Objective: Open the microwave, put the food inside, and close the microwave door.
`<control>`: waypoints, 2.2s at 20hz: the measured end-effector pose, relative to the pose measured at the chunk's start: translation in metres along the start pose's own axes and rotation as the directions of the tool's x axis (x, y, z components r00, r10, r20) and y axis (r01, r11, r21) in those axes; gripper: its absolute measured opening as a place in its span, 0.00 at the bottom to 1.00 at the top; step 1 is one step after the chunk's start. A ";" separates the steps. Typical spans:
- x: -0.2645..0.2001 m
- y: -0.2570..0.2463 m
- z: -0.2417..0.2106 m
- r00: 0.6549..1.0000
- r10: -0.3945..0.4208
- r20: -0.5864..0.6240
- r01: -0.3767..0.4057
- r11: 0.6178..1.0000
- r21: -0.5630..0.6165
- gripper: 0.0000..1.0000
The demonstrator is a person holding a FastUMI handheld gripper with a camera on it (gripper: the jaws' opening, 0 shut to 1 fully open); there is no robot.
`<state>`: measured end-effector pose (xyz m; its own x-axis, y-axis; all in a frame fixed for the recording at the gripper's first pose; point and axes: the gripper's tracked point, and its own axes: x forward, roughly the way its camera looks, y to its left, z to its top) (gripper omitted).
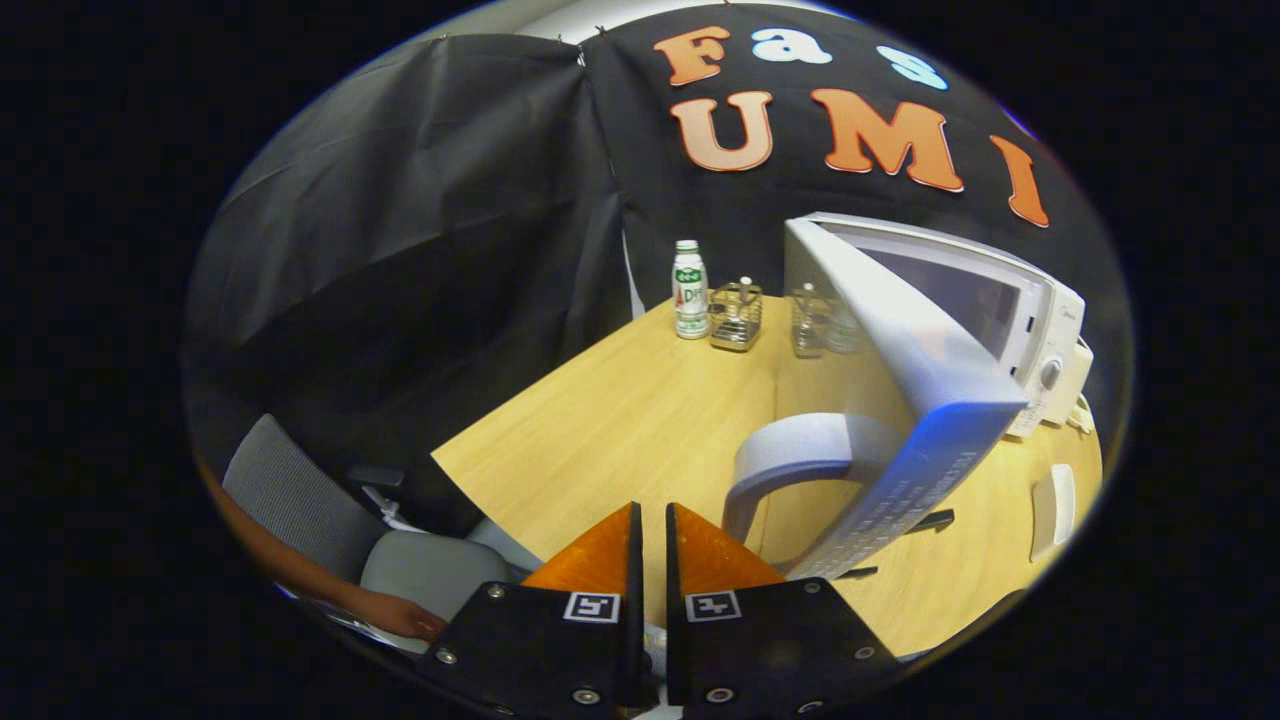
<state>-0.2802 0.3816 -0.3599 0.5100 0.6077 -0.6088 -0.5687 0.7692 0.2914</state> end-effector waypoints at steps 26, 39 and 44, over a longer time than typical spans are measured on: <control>0.050 -0.325 0.115 0.863 -0.486 0.139 0.458 0.867 0.196 0.10; 0.065 -0.337 0.126 0.867 -0.480 0.137 0.456 0.873 0.174 0.10; 0.063 -0.344 0.134 0.856 -0.489 0.167 0.463 0.869 0.172 0.11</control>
<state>0.0342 0.1818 -0.4001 0.8225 0.1772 -0.5404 -0.1475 0.9842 0.0981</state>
